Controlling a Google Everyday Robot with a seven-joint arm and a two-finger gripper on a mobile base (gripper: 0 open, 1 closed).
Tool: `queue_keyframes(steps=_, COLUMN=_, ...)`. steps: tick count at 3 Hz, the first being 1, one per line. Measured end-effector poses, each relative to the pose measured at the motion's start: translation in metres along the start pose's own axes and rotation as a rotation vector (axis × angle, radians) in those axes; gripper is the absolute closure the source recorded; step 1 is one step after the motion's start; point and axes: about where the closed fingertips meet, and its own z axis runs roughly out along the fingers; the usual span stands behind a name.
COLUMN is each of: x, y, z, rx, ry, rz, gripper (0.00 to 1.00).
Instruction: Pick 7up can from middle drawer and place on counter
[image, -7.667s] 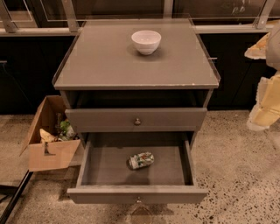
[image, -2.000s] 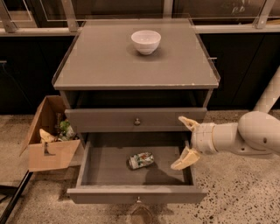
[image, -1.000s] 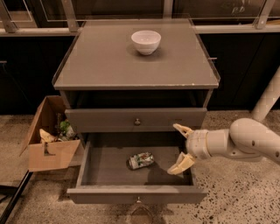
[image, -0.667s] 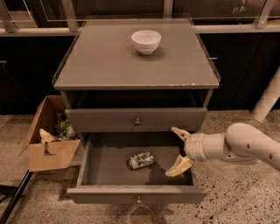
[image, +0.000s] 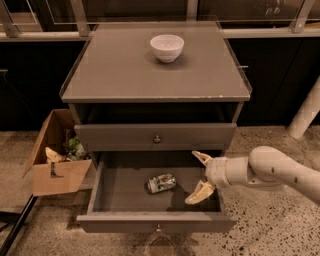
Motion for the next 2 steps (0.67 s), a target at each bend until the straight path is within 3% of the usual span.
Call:
queue_keyframes(steps=1, x=0.013, y=-0.001, z=0.021, rx=-0.027, ry=0.0, rz=0.019, gripper=0.0)
queue_keyframes(steps=2, x=0.03, y=-0.003, z=0.072, rx=-0.085, ry=0.02, rz=0.048, gripper=0.0)
